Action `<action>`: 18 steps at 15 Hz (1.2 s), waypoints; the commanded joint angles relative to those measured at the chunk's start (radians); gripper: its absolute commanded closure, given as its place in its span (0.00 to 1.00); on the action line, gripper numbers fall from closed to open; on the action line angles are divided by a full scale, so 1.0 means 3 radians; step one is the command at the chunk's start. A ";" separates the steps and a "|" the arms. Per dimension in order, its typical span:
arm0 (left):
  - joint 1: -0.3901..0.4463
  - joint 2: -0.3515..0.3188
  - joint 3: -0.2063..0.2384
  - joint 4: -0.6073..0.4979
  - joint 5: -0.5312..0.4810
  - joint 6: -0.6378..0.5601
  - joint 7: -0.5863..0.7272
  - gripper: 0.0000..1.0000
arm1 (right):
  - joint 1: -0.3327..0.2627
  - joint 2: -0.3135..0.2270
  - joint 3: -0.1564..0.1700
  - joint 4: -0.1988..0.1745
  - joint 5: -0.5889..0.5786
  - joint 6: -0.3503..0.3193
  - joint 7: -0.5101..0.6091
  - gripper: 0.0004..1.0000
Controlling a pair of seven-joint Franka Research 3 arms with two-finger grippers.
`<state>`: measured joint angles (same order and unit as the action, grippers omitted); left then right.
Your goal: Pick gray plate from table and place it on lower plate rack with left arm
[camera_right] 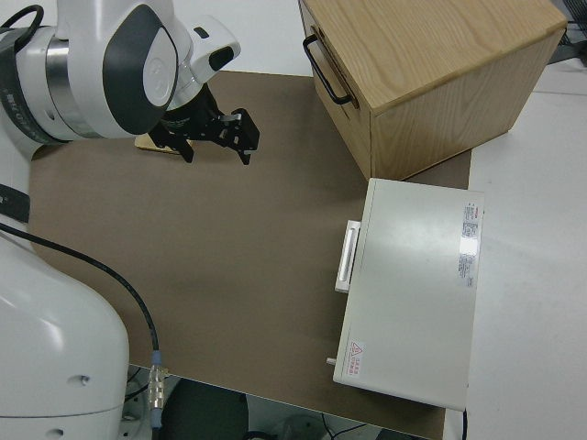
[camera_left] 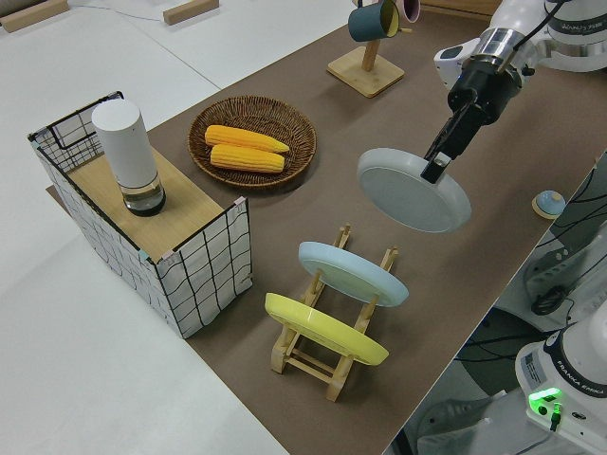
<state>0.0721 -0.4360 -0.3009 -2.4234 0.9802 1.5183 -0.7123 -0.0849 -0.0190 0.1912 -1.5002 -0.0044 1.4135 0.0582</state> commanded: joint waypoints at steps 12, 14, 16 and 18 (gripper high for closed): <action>-0.0097 0.0579 -0.0081 -0.0231 0.0440 -0.0009 -0.1414 1.00 | -0.0024 -0.0008 0.0022 0.0020 0.0025 -0.0048 -0.0005 0.01; -0.0102 0.0655 -0.0081 -0.0236 0.0445 -0.0014 -0.1562 1.00 | -0.0024 -0.0008 0.0017 0.0020 0.0025 -0.0048 0.0000 0.01; -0.0108 0.0722 -0.0081 -0.0261 0.0445 -0.0019 -0.1680 1.00 | -0.0024 -0.0008 0.0017 0.0020 0.0025 -0.0048 0.0000 0.01; -0.0138 0.0839 -0.0086 -0.0297 0.0445 -0.0019 -0.1869 1.00 | -0.0024 -0.0008 0.0022 0.0020 0.0025 -0.0048 -0.0005 0.01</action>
<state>0.0553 -0.2287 -0.3314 -2.4924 1.0878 1.5196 -1.1859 -0.0849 -0.0190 0.1913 -1.5002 -0.0044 1.4135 0.0582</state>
